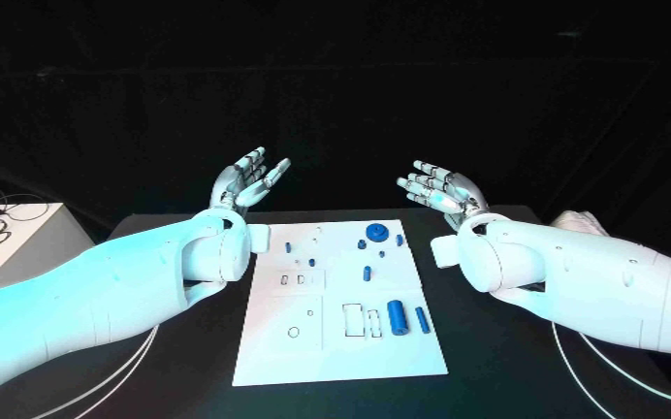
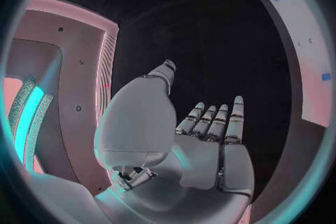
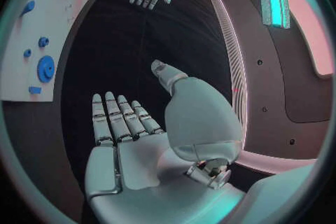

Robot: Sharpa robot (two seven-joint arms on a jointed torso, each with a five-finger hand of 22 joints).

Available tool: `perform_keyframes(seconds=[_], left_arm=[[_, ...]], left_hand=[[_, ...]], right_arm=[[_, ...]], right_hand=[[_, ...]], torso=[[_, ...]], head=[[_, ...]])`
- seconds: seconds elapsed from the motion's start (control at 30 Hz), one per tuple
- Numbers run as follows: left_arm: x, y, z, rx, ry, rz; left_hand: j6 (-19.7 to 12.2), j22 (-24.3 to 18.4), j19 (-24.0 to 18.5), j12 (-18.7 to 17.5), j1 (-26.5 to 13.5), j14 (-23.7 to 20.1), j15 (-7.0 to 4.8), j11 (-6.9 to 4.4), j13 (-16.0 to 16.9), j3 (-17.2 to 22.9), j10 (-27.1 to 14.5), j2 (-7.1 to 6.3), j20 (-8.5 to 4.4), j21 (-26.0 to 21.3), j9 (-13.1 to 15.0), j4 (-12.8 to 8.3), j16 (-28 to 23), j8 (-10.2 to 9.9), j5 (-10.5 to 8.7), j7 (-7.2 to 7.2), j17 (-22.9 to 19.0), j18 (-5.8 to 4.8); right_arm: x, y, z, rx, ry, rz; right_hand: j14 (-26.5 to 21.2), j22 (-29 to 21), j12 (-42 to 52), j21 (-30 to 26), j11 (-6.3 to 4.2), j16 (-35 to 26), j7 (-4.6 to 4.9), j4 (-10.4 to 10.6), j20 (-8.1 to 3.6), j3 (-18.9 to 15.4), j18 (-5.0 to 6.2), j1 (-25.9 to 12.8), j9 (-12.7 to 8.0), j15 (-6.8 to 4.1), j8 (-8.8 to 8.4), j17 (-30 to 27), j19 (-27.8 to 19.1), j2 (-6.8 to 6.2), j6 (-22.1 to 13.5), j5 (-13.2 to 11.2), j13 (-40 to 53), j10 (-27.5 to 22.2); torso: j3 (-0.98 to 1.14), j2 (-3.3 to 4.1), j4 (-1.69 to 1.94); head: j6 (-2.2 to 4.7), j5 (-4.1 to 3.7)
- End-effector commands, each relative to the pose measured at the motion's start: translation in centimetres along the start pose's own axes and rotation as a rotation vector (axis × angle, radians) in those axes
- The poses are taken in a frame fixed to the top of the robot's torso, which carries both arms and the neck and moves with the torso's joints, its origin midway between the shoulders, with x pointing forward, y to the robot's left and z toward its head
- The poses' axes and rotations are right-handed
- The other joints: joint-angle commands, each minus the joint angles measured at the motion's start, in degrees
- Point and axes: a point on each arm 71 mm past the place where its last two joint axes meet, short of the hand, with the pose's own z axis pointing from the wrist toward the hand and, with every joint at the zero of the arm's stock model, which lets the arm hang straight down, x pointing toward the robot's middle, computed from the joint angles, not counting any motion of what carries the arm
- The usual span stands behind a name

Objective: Assemble the parts on the task board

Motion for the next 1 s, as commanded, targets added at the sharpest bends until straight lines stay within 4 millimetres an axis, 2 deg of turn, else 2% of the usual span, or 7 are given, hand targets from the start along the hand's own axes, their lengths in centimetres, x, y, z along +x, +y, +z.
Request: perform_keyframes(seconds=[0.03,0.23,0.27,0.37,0.57,0.8,1.0], left_arm=[[0.6,-0.5,0.4,0.042,0.104,-0.048],[0.6,-0.5,0.5,0.044,0.106,-0.048],[-0.2,-1.1,0.0,0.056,0.144,-0.060],[-0.6,-1.6,-0.3,0.066,0.156,-0.056],[-1.1,-2.6,-1.3,0.074,0.204,-0.058],[-0.7,-4.2,-3.4,0.075,0.308,-0.103],[-0.3,-5.3,-4.7,0.069,0.351,-0.124]], left_hand=[[1.5,0.2,1.1,0.5,3.6,1.6,0.52,0.58,0.2,0.6,1.6,-0.15,0.71,0.4,0.3,0.8,0.5,0.6,0.41,5.27,0.3,1.49],[5.0,0.5,3.2,0.9,4.1,7.9,1.03,1.95,0.6,1.1,6.2,0.80,1.15,1.0,0.8,0.7,1.9,1.4,0.23,6.43,1.2,2.00],[7.3,0.9,7.0,1.4,4.3,12.5,1.09,2.54,0.8,1.5,9.5,1.17,1.20,1.8,1.2,0.5,2.9,2.1,0.17,6.86,1.9,2.00],[18.1,2.4,21.4,4.1,4.6,30.4,-0.05,3.27,2.1,2.7,27.2,1.99,1.00,5.7,3.2,-0.2,7.6,5.1,0.02,6.94,4.6,3.43],[32.7,3.6,32.0,6.5,4.6,42.6,-3.94,-0.03,2.9,5.1,42.9,1.93,-1.42,10.5,5.7,-1.7,12.6,10.0,-0.01,5.47,8.8,4.86],[35.4,4.9,39.2,4.9,4.7,50.4,-6.88,-2.14,2.4,9.6,49.0,-0.11,-4.71,14.7,7.0,-2.9,17.0,11.6,-0.05,3.76,16.1,4.82],[35.7,6.6,42.2,3.5,3.7,53.7,-8.15,-2.91,2.4,11.8,51.4,-1.43,-6.28,18.2,7.7,-4.0,21.0,11.8,-0.09,3.29,22.3,4.69]], right_arm=[[0.7,0.0,0.4,0.043,0.173,-0.012],[0.4,0.2,0.8,0.054,0.204,-0.031],[-1.5,2.0,1.3,-0.130,0.189,-0.353],[-1.6,2.7,1.5,-0.188,0.205,-0.472],[-1.8,3.9,1.8,-0.269,0.232,-0.674],[-1.8,5.5,2.3,-0.341,0.252,-0.930],[-1.3,6.1,2.6,-0.359,0.278,-1.096]], right_hand=[[5.1,0.4,0.6,0.5,0.60,0.9,7.78,-1.6,0.58,1.7,1.82,5.4,0.6,0.56,0.92,0.6,3.7,0.04,4.3,-0.3,0.4,5.4],[22.3,2.1,2.3,4.5,-0.87,4.1,6.23,-4.1,0.34,3.5,4.36,8.4,2.7,-1.59,4.18,2.5,23.5,0.20,18.8,-1.0,1.4,23.4],[23.7,2.1,2.3,5.0,-1.31,4.4,5.93,-4.3,0.17,4.0,4.69,8.6,3.1,-2.08,4.74,2.6,25.3,0.01,21.5,-1.1,1.3,25.6],[28.2,2.4,2.6,7.0,-2.60,5.8,4.99,-5.1,-1.43,5.4,4.93,9.3,4.0,-3.67,6.36,3.1,30.8,-0.61,28.1,-1.4,1.3,29.9],[35.7,3.0,2.3,10.0,-4.55,8.0,3.69,-5.3,-4.82,7.4,4.77,8.9,4.5,-6.52,7.78,4.2,38.6,-1.81,33.0,-1.1,1.3,36.8],[48.6,8.0,1.5,19.8,-6.84,13.8,2.45,-5.5,-9.68,5.0,4.48,9.0,4.6,-10.79,7.43,9.4,49.1,-3.35,35.7,-1.4,1.4,42.4],[53.9,13.9,1.3,28.8,-8.04,22.4,1.50,-4.3,-11.35,6.7,4.35,7.8,4.8,-12.50,6.56,19.3,51.8,-5.14,37.3,-1.7,1.5,44.6]], torso=[[0.00,0.00,0.00],[0.00,0.00,0.00],[-0.45,1.61,0.31],[-0.63,2.30,0.34],[-0.90,3.69,0.60],[-1.37,5.86,1.17],[-1.92,7.39,1.96]], head=[[0.00,0.00],[0.00,0.00],[-1.06,-0.37],[-0.98,-0.41],[-0.93,-0.74],[-0.23,-1.16],[0.20,-1.60]])
